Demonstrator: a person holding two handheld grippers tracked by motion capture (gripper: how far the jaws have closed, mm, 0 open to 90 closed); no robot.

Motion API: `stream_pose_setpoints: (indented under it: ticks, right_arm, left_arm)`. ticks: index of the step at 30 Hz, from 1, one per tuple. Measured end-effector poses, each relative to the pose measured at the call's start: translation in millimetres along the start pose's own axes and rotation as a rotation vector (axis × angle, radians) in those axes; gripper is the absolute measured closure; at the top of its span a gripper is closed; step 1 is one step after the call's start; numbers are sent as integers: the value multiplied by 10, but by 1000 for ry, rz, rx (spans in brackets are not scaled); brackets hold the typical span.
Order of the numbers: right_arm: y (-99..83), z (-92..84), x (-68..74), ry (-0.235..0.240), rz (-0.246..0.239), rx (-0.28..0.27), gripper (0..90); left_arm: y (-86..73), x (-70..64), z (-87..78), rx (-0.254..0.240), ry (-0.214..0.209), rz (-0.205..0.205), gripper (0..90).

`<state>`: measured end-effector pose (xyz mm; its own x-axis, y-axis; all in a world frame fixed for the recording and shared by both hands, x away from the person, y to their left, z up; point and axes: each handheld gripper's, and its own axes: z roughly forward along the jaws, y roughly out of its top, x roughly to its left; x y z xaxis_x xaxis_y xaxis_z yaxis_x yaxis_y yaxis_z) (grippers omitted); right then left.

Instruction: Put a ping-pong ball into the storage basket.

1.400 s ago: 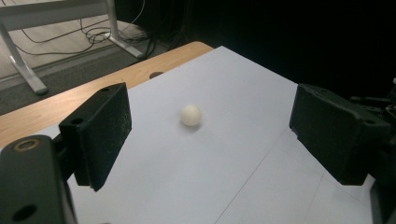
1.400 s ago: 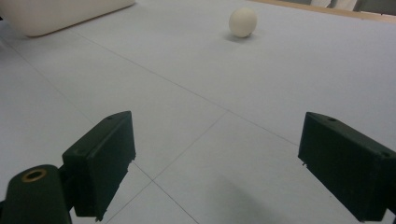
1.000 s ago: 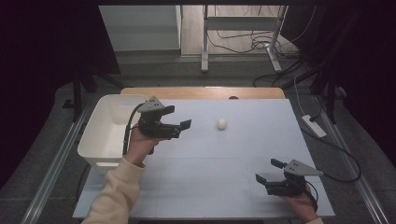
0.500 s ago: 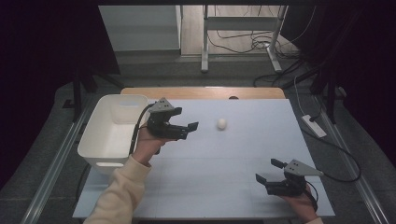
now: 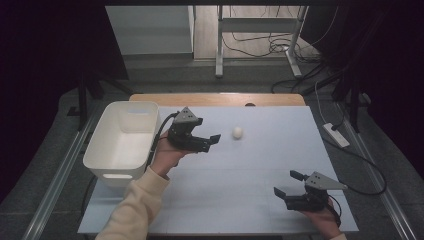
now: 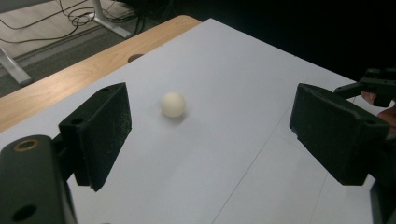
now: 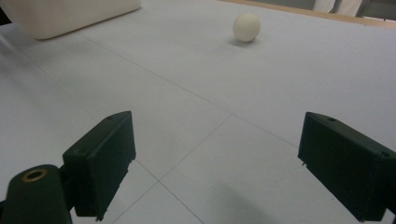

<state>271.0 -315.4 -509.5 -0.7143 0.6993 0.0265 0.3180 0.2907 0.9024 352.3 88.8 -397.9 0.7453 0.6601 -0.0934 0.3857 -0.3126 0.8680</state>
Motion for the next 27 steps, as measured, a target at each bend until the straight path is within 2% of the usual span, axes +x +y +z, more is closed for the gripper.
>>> stream_pose_setpoints:
  ticks: [10,16,27]
  right_arm:
    - [-9,0,5,0,1,5,109]
    - [-8,-4,10,0,-2,5,109]
    - [-16,-3,2,-4,3,10,109]
  left_arm:
    - [-10,-19,104,23,-4,3,138]
    - [-12,-23,222,43,-11,1,138]
    - [-40,19,392,79,-6,-13,138]
